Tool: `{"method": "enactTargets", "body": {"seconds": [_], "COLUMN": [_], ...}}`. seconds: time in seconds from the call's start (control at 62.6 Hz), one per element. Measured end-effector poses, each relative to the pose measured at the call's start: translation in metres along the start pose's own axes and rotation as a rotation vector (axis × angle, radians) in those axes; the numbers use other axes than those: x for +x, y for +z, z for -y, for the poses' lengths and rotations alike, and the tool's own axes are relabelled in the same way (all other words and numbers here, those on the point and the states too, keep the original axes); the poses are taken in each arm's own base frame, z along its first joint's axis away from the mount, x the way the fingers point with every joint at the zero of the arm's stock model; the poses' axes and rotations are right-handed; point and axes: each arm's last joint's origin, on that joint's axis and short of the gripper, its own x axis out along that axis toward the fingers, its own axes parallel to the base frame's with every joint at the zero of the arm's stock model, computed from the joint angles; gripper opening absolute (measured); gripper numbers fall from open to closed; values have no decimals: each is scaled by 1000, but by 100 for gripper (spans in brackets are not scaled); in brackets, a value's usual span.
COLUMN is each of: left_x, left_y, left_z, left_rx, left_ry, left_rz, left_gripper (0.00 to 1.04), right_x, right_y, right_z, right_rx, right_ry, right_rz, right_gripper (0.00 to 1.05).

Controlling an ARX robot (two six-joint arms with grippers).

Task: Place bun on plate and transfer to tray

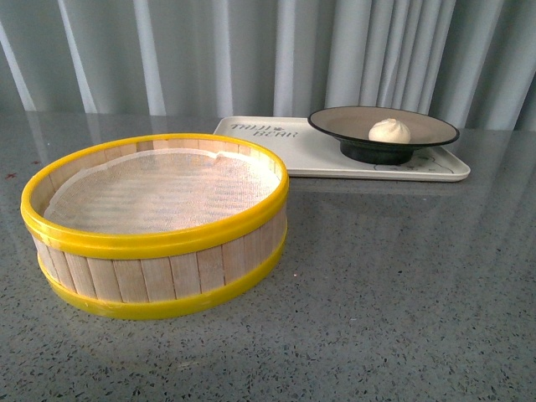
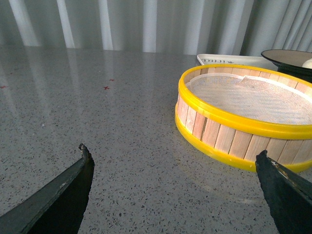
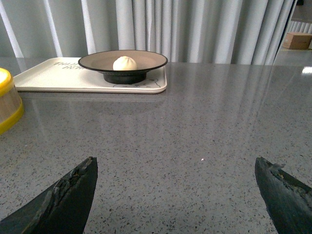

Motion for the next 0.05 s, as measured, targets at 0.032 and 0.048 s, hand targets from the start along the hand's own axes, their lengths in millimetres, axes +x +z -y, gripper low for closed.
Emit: {"method": "enactTargets", "body": {"seconds": [0.032,0.048], "left_x": [0,0], "left_y": [0,0], "left_z": [0,0], "left_rx": [0,0], "left_ry": [0,0], "left_rz": [0,0], "left_gripper": [98,98], "right_x": [0,0], "right_y": [0,0], "right_z": [0,0], "right_rx": [0,0], "right_ry": [0,0], "right_rz": [0,0], "right_gripper": [96,96]}}
